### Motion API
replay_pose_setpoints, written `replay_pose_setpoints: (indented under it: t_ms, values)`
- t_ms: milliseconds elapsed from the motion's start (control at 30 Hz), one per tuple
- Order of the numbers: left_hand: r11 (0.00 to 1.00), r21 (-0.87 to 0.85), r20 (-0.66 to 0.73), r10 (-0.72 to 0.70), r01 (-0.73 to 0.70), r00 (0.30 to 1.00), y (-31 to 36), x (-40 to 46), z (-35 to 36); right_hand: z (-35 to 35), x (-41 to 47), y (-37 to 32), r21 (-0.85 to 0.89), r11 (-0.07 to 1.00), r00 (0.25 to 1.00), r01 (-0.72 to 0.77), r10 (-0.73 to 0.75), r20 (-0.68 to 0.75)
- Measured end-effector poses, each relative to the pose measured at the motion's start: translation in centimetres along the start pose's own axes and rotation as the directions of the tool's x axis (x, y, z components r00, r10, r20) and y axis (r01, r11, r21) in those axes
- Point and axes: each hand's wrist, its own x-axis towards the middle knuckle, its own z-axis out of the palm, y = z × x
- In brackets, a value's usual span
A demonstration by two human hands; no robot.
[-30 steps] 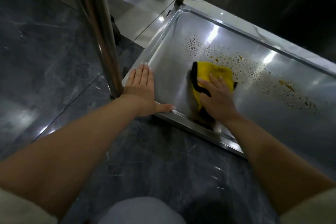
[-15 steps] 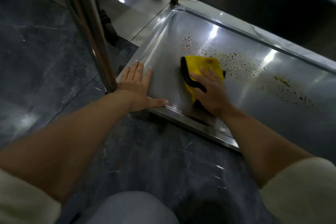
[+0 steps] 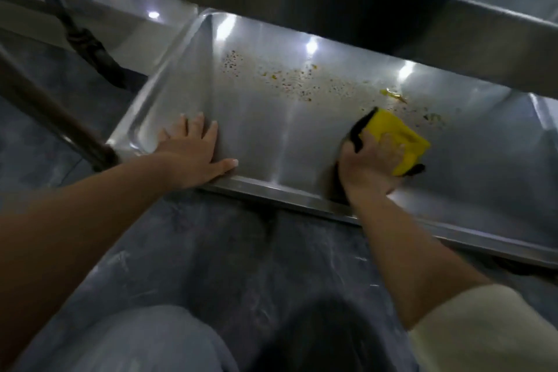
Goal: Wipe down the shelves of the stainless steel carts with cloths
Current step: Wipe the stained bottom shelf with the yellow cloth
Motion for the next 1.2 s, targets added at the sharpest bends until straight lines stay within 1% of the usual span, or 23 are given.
replay_pose_setpoints:
  t_ms: [33,67,100,133,167,200,233,267,300,333,400,467,533,567,600,733,800,867,933,1000,1100,1200]
  values:
    - [0.999,0.015,0.005,0.04,-0.04,0.999,1.4,0.2,-0.4,0.5,-1.1,-0.4,-0.031,0.998,0.998,0.062,-0.061,0.02]
    - [0.995,0.035,0.0,0.089,-0.089,0.996,3.0,0.4,-0.9,0.7,-1.9,-0.1,-0.056,0.982,0.983,0.182,-0.18,0.034]
    - [0.989,0.058,-0.011,0.139,-0.138,0.99,4.8,0.7,-1.3,0.5,-2.3,0.9,-0.057,0.941,0.942,0.334,-0.332,0.044]
    - [0.981,0.08,-0.018,0.181,-0.179,0.983,6.7,1.2,-1.6,-0.3,-2.1,2.3,-0.032,0.872,0.872,0.488,-0.485,0.068]
    - [0.973,0.096,-0.015,0.214,-0.211,0.977,8.7,1.6,-1.8,-1.3,-1.5,4.1,0.015,0.794,0.788,0.607,-0.605,0.111]
    - [0.966,0.102,0.0,0.239,-0.238,0.971,10.7,2.0,-2.0,-2.3,-0.7,6.0,0.072,0.73,0.715,0.679,-0.681,0.157]
    - [0.96,0.098,0.028,0.26,-0.262,0.965,12.7,2.3,-2.0,-3.2,0.2,8.1,0.116,0.698,0.674,0.707,-0.714,0.191]
    - [0.956,0.087,0.061,0.277,-0.281,0.959,14.5,2.5,-1.9,-3.9,1.0,10.4,0.136,0.704,0.675,0.697,-0.708,0.206]
    - [0.953,0.072,0.088,0.287,-0.294,0.954,16.2,2.7,-1.6,-4.7,1.7,12.7,0.14,0.74,0.713,0.658,-0.672,0.2]
    - [0.954,0.057,0.104,0.289,-0.296,0.952,17.6,2.9,-1.3,-5.4,2.4,15.2,0.135,0.788,0.769,0.601,-0.616,0.172]
    - [0.966,0.046,0.122,0.246,-0.253,0.962,19.6,2.9,-0.6,-6.7,3.6,20.7,0.098,0.884,0.877,0.457,-0.466,0.117]
    - [0.981,0.049,0.118,0.179,-0.186,0.977,20.7,2.9,0.1,-7.9,4.2,25.9,0.067,0.957,0.954,0.282,-0.288,0.088]
    - [0.987,0.043,0.097,0.148,-0.152,0.984,21.1,2.9,0.6,-9.0,4.5,29.7,0.064,0.992,0.993,0.105,-0.109,0.052]
    - [0.988,0.044,0.084,0.145,-0.149,0.986,21.3,2.8,0.7,-9.4,4.7,30.8,0.053,0.997,0.998,0.048,-0.05,0.039]
    - [0.987,0.051,0.072,0.151,-0.155,0.986,21.3,2.8,0.8,-9.5,4.7,31.5,0.04,0.999,0.999,0.021,-0.022,0.036]
    - [0.975,0.101,0.035,0.194,-0.196,0.98,21.6,2.8,0.7,-9.6,5.0,31.0,0.048,0.999,1.0,0.012,-0.013,0.005]
    - [0.971,0.101,0.021,0.214,-0.215,0.977,21.5,2.6,0.6,-10.1,4.7,30.3,0.045,0.998,0.999,0.045,-0.044,-0.025]
    - [0.956,0.108,0.016,0.274,-0.274,0.962,21.5,1.9,0.5,-11.1,3.8,29.8,0.069,0.994,0.996,0.088,-0.086,-0.029]
    - [0.929,0.104,0.054,0.351,-0.355,0.935,21.8,0.0,0.4,-12.4,1.7,29.1,0.106,0.988,0.994,0.111,-0.112,0.008]
    - [0.912,0.059,0.13,0.395,-0.405,0.909,22.4,-3.1,0.6,-13.9,-1.4,28.4,0.165,0.981,0.993,0.1,-0.11,0.053]
    - [0.91,-0.05,0.231,0.411,-0.412,0.882,23.3,-8.6,0.0,-16.9,-6.7,26.8,0.248,0.966,0.986,0.073,-0.108,0.13]
    - [0.902,-0.09,0.286,0.429,-0.422,0.857,24.0,-13.9,-2.1,-20.9,-11.7,24.9,0.334,0.938,0.967,0.088,-0.161,0.198]
